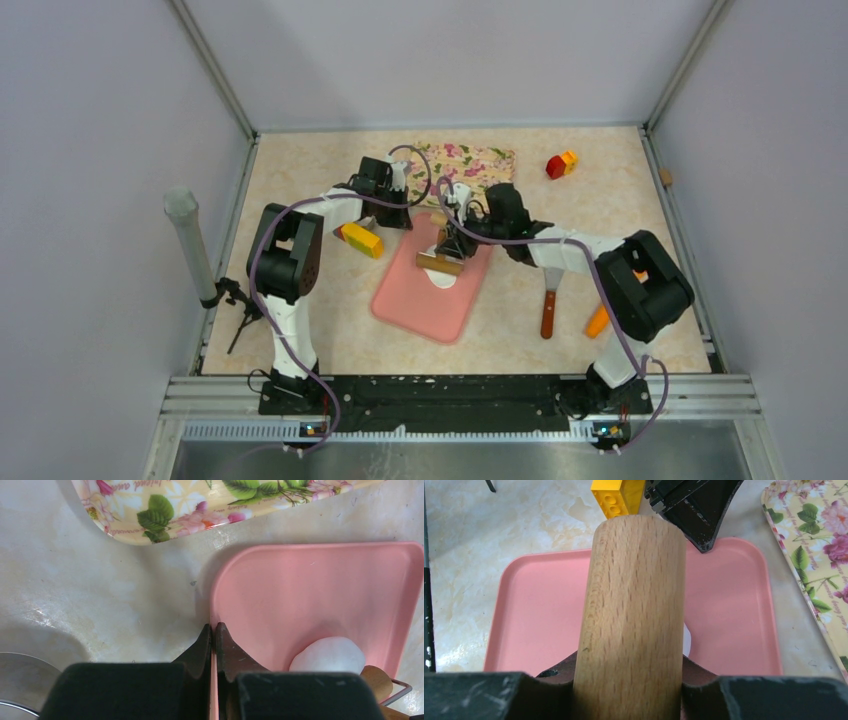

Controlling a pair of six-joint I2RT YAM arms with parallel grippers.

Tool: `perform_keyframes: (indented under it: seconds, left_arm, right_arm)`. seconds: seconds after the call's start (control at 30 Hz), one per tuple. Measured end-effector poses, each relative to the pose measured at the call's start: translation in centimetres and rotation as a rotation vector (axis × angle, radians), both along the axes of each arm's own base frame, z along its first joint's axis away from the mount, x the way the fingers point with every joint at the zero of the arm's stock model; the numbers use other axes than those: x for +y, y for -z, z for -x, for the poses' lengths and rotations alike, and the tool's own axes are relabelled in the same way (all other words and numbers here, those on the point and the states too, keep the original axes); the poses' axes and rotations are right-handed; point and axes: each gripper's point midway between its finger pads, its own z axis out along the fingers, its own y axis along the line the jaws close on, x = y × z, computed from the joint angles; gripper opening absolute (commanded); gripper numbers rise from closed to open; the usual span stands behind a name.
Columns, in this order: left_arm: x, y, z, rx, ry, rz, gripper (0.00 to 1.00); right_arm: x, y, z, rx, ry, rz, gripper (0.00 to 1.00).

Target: Roll out the dumpling wrappers from the dough

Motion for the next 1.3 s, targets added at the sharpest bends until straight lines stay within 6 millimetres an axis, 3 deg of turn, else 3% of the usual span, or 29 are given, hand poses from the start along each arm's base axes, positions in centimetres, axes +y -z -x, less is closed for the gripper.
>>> perform_keyframes:
  seconds: [1.3]
  left_arm:
    - [0.0, 0.0, 0.0, 0.001, -0.016, 0.005, 0.00]
  right_arm:
    - [1.2, 0.9, 1.2, 0.048, -0.074, -0.010, 0.00]
